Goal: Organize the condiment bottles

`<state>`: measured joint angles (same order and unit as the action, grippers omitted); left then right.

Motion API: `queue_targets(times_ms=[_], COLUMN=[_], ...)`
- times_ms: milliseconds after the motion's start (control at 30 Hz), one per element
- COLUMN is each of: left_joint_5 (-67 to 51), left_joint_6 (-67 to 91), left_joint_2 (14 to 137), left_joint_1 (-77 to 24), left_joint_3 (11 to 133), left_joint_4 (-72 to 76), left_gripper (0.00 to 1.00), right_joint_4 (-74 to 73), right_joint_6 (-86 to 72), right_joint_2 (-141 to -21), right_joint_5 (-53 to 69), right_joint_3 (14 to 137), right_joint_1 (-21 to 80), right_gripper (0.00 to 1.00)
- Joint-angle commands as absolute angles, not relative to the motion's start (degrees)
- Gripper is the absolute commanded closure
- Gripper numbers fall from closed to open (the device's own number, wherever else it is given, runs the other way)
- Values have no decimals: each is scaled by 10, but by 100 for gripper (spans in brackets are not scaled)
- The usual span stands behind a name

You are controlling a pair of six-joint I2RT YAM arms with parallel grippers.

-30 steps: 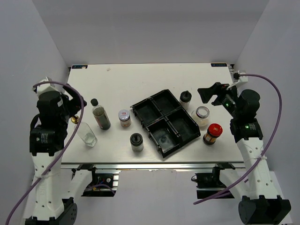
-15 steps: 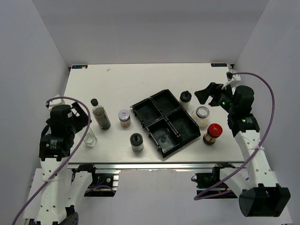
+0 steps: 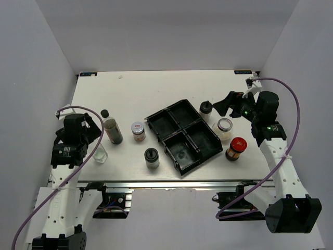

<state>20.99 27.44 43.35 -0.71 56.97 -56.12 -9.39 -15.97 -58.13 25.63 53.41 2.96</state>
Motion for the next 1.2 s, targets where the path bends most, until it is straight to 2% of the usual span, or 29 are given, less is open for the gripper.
queue_targets(times_ms=[0,133,300,500,533,733,767,800,933,1167], left_joint_5=[245,229,234,239,244,234,233,230,190,40], left_joint_6=[276,266,267,269,269,264,262,261,238,213], left_joint_2=[439,438,451,458,457,454,454,454,448,442], left_joint_1=[-4,-4,-4,-4,-4,-4,-4,-4,-4,-4], left_joint_3=[571,568,573,584,586,601,606,609,635,705], left_joint_4=[-547,-532,-540,-555,-559,-572,-574,-576,-582,-585], left_gripper=[8,14,42,52,59,85,97,100,100,100], right_joint_4=[-76,-69,-73,-76,-77,-80,-80,-81,-81,-83], right_joint_6=[-148,-148,-148,-146,-147,-144,-144,-143,-142,-136], right_joint_2=[-578,-581,-594,-599,-599,-598,-596,-596,-592,-582], right_joint_5=[279,279,295,295,294,295,295,295,295,295], right_joint_3=[549,546,550,554,554,554,554,554,554,553], right_joint_1=[28,28,28,28,28,28,28,28,28,28], right_gripper=[11,11,11,11,11,11,11,11,11,11])
